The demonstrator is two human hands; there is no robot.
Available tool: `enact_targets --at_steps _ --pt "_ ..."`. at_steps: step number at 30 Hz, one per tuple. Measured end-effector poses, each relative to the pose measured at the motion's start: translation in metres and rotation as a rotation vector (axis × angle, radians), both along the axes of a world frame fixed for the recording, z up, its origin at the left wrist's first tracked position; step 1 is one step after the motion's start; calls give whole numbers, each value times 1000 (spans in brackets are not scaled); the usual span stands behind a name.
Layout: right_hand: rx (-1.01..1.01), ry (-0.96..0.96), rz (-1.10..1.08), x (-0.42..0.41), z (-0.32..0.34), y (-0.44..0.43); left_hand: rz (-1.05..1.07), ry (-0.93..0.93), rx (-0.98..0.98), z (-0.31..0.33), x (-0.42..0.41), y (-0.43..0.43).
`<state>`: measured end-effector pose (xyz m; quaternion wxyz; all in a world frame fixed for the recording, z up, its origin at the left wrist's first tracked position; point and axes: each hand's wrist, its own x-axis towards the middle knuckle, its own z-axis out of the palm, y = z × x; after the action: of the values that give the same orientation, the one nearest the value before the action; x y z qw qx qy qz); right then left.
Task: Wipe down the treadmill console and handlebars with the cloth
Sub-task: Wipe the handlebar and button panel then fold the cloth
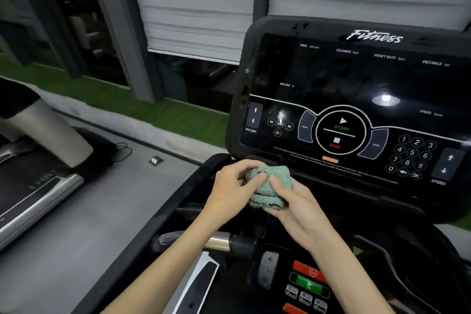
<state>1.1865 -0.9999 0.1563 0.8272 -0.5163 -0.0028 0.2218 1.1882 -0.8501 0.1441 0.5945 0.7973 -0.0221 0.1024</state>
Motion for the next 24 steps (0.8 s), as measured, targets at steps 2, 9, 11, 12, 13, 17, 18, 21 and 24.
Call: enact_targets --at_steps 2,9,11,12,13,17,18,21,24 --pt "27 43 -13 -8 -3 11 1 2 -5 -3 -4 14" --pt "95 138 -41 -50 -18 61 -33 31 12 -19 -36 77" --pt "58 138 -59 -62 -24 75 -88 39 4 -26 -46 96" --pt "41 145 -73 -68 -27 81 -107 37 15 -32 -51 106" --pt "23 152 -87 -73 -31 86 -111 25 50 -39 -56 117" --pt "-101 168 -179 -83 -41 101 34 -144 420 -92 -73 168" --pt "-139 156 -204 -83 -42 101 59 -172 510 -107 -78 181" --pt "-248 107 -269 -77 -42 101 70 -143 724 -146 -95 213" --pt "-462 -25 -356 -68 -43 97 54 -29 864 -184 -113 235"
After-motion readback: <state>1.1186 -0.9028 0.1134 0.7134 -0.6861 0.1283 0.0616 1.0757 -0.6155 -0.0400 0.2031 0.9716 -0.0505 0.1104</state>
